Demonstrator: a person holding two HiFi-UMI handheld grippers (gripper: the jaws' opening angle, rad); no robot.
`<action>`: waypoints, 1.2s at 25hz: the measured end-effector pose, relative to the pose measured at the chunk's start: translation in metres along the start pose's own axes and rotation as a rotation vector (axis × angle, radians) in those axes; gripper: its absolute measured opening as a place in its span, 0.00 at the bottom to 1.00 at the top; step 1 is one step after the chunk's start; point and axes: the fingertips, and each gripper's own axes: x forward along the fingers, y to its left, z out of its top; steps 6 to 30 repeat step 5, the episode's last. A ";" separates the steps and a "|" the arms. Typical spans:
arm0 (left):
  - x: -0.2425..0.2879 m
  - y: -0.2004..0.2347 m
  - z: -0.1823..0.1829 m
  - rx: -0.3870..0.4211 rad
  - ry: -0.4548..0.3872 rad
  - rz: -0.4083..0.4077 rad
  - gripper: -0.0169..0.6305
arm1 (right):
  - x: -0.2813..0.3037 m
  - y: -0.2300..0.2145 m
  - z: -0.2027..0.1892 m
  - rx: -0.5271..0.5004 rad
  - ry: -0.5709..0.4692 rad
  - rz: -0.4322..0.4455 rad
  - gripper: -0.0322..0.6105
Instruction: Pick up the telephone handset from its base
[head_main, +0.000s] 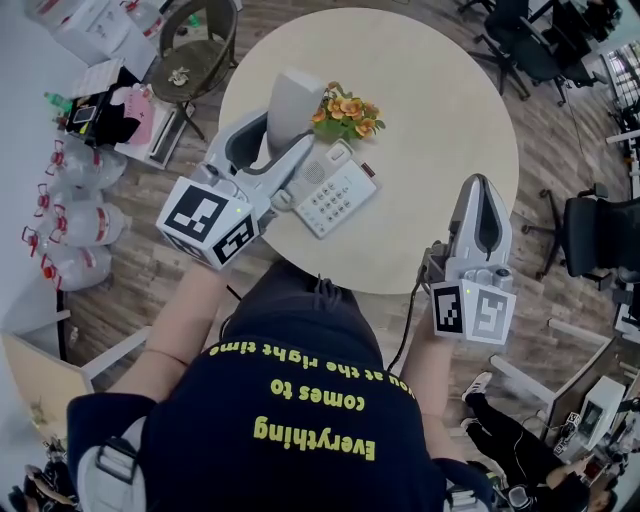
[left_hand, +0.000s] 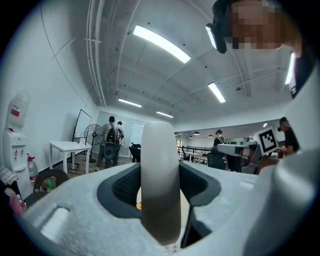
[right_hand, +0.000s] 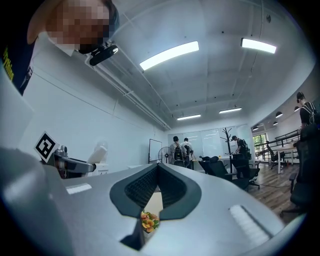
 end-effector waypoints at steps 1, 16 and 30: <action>0.000 0.000 0.001 0.001 -0.001 -0.001 0.38 | 0.001 0.001 -0.001 0.001 0.005 0.006 0.07; -0.002 0.002 0.004 0.002 -0.002 -0.003 0.38 | 0.004 0.001 -0.005 0.003 0.024 0.005 0.07; -0.002 0.002 0.004 0.002 -0.002 -0.003 0.38 | 0.004 0.001 -0.005 0.003 0.024 0.005 0.07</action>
